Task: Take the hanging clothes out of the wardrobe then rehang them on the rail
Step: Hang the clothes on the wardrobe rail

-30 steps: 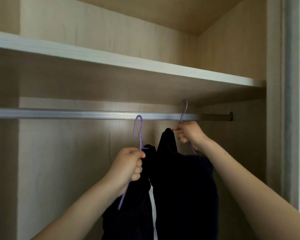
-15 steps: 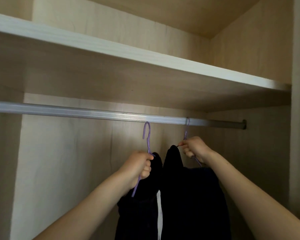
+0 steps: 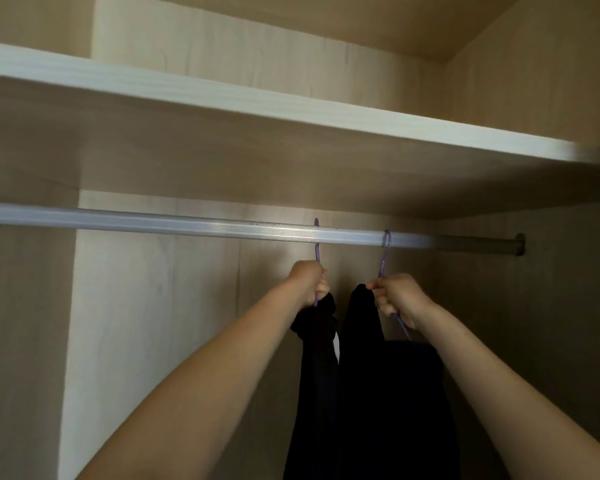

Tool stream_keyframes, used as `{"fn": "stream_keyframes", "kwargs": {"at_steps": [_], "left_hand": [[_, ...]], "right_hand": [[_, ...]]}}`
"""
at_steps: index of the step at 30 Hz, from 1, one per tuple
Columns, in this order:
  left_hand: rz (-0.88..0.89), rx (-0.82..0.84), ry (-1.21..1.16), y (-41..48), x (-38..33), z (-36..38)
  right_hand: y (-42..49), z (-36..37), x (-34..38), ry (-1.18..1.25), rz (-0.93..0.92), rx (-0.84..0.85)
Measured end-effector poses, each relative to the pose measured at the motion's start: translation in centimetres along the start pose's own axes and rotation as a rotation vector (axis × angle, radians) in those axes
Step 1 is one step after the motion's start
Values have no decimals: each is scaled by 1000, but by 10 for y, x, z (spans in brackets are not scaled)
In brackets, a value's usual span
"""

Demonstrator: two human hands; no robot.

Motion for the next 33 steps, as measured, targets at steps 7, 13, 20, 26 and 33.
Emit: {"fn": "stream_keyframes", "kwargs": {"at_steps": [7,13,20,26,33], "left_hand": [[27,35,2,1,-15,3],[19,67,-12,5,-20,6],[16,166,-40,-6,-17,20],[69,41,107,-6,30,17],[41,76,148,2,37,32]], "right_hand": [[-3,0,3,17,37,1],[-1,0,2,-1,25,32],[2,-2,1,-27,19,47],[2,-4,1,-47,18,45],[4,-18,-2,-130,-23,-96]]}}
Point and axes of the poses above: each hand's wrist, its own y-axis towards the middle knuckle, its own z-axis out of the palm, x = y × z, the point moved 2 cm from there along y, towards the middle knuckle, and after that the axes turned 15 degrees about -z, right-handed, at the moved point
